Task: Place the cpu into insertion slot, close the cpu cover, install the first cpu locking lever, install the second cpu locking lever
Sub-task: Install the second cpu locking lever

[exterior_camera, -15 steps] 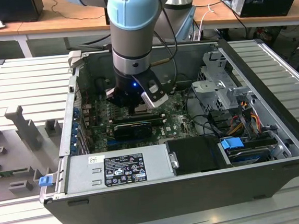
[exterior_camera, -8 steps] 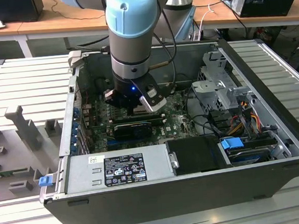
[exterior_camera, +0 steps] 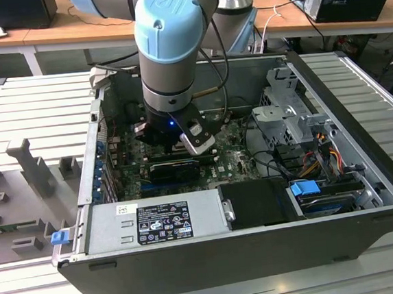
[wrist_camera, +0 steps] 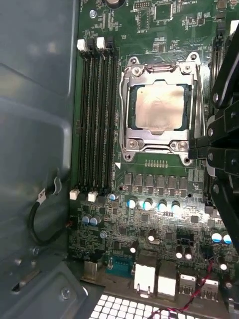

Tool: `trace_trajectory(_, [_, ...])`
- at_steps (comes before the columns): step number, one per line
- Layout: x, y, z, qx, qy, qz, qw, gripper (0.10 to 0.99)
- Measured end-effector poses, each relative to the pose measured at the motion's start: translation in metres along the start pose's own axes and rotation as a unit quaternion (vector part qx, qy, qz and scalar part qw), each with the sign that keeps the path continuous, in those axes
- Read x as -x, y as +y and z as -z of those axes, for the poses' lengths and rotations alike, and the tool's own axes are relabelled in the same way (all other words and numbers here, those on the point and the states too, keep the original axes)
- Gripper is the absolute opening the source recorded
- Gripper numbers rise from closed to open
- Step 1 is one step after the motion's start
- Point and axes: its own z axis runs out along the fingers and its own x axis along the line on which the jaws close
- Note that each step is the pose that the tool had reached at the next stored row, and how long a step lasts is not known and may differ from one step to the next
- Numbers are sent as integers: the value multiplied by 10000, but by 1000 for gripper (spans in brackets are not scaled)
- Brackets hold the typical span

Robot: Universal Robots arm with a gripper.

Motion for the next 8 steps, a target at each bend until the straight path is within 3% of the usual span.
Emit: trace_trajectory(8, [-15, -63, 2, 83, -5, 1, 10000, 106])
